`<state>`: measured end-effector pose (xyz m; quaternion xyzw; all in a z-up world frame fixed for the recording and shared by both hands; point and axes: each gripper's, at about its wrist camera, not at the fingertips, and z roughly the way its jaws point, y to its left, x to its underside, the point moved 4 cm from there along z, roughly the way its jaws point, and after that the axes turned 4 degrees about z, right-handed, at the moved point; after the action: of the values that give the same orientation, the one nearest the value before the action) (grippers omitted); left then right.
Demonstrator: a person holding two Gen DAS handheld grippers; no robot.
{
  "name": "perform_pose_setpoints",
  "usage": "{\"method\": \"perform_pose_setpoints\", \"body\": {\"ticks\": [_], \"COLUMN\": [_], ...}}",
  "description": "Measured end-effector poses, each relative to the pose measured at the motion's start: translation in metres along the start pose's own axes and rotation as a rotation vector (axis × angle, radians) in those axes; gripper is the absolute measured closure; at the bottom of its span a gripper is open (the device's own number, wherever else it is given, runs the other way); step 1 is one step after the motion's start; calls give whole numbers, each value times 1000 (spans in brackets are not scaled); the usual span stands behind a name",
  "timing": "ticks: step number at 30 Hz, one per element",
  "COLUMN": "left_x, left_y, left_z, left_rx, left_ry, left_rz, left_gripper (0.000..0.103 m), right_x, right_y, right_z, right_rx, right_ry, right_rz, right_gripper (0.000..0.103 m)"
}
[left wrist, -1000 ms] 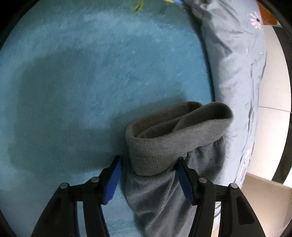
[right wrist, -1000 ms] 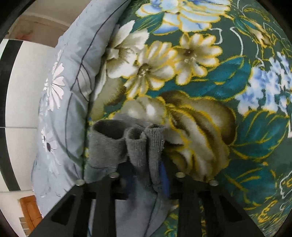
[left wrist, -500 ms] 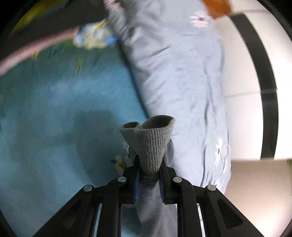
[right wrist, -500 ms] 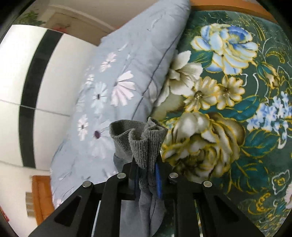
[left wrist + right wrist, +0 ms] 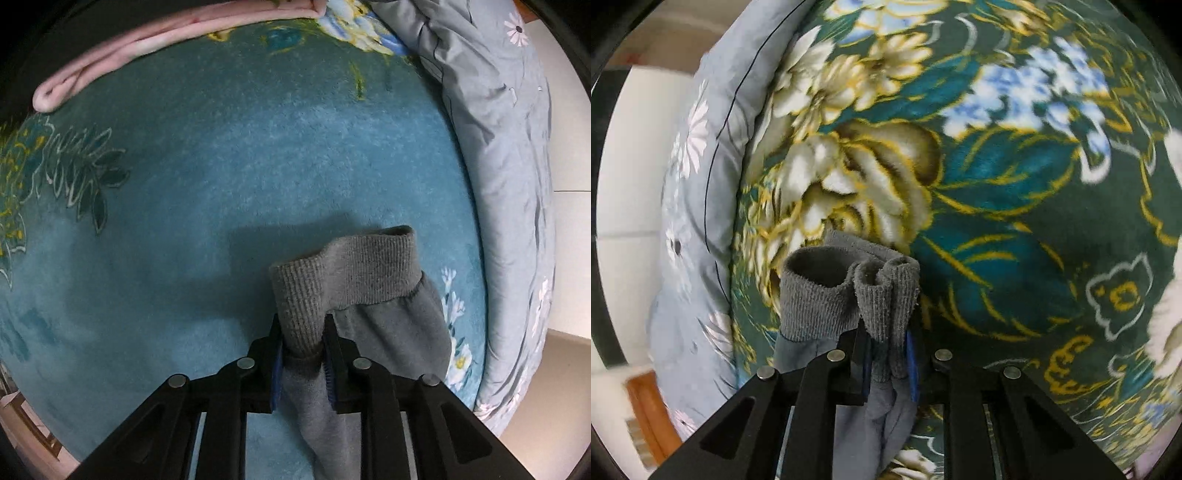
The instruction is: Fold clothes
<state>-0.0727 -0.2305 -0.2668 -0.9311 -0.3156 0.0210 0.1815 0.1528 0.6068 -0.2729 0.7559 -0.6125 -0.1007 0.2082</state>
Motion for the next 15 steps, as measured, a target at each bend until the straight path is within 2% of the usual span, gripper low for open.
{"method": "perform_pose_setpoints", "body": {"ticks": [3, 7, 11, 14, 15], "left_x": [-5, -7, -9, -3, 5], "left_y": [-5, -9, -3, -5, -4], "left_z": [1, -4, -28, -55, -62], "left_rx": [-19, -52, -109, -168, -174], "left_ry": [30, 55, -11, -101, -115], "left_rz": [30, 83, 87, 86, 100], "left_gripper": [77, 56, 52, 52, 52], "right_x": [-3, -5, -5, 9, 17], "right_y": [8, 16, 24, 46, 55], "right_z": [-5, -20, -42, -49, -45], "right_rx": [22, 55, 65, 34, 19], "right_ry": [-1, -32, -96, -97, -72], "right_rz": [-38, -74, -93, -174, -207], "right_gripper": [83, 79, 77, 77, 77]}}
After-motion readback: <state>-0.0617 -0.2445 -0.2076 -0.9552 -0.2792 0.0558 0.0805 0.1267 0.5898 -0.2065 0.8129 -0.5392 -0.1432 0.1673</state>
